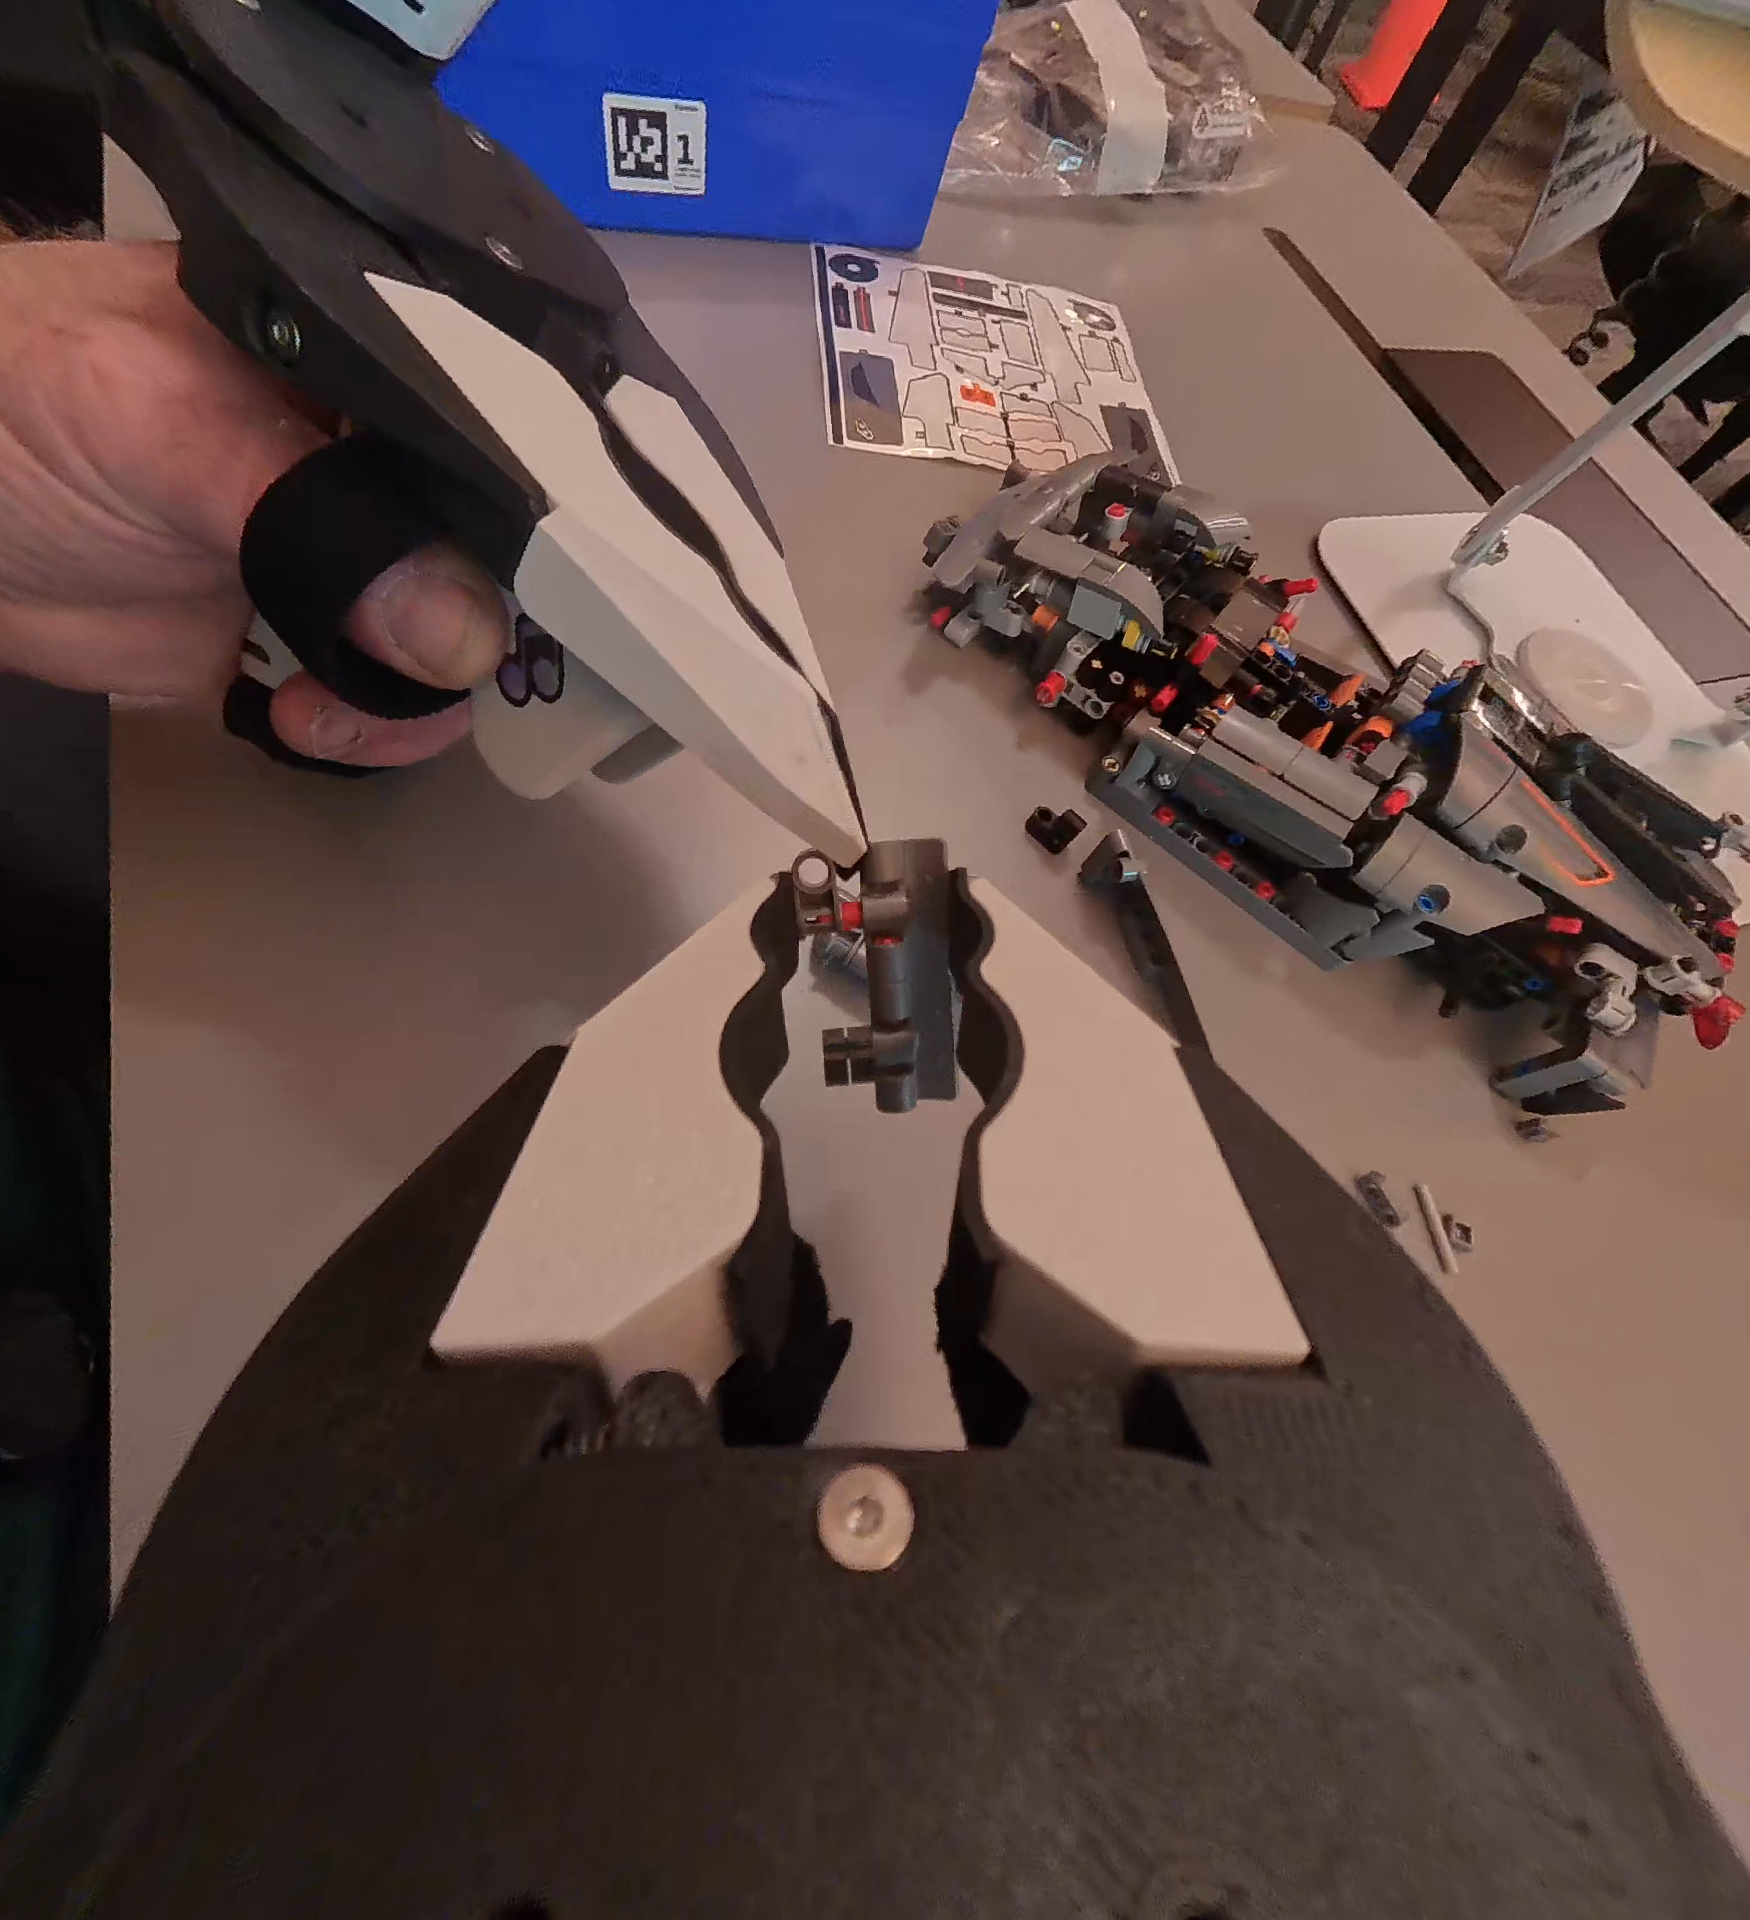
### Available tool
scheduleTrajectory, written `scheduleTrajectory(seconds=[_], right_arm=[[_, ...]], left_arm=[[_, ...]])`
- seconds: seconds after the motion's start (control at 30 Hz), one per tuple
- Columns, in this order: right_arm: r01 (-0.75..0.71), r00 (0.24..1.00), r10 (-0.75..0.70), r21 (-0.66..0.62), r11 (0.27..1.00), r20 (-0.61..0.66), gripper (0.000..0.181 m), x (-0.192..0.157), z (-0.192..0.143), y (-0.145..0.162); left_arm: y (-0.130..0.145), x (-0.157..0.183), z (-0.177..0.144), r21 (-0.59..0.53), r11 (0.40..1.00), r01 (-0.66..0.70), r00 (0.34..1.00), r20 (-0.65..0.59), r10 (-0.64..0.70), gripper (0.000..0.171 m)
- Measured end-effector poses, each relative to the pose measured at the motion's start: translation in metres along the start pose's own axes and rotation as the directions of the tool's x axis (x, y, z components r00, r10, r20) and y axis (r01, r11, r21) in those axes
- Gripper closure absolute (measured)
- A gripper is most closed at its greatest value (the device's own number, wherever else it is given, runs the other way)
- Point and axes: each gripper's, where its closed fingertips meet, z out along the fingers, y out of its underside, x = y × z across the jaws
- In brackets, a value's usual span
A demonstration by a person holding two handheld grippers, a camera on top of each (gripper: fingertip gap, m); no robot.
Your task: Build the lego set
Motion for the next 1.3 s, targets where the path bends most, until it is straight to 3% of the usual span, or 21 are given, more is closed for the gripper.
scheduleTrajectory(seconds=[0.33, 0.63, 0.9, 1.3], right_arm=[[0.022, 1.0, -0.022, -0.016, 1.0, 0.012, 0.156, -0.002, 0.006, 0.009], [0.05, 0.999, -0.05, -0.035, 0.998, 0.019, 0.156, -0.013, 0.01, 0.018], [0.209, 0.974, -0.218, -0.116, 0.971, -0.069, 0.155, -0.019, 0.017, 0.027], [0.318, 0.939, -0.33, -0.117, 0.941, -0.099, 0.155, -0.023, 0.014, 0.022]], left_arm=[[0.008, -0.006, 0.002, -0.026, 0.999, 0.042, 0.999, -0.018, -0.043, 0.171], [0.008, -0.012, -0.008, -0.058, 0.998, -0.008, 0.999, 0.045, 0.01, 0.171], [0.032, -0.013, -0.002, -0.196, 0.977, 0.081, 0.997, 0.027, -0.077, 0.159], [0.034, -0.006, -0.002, -0.22, 0.956, 0.192, 0.976, -0.063, -0.21, 0.164]])
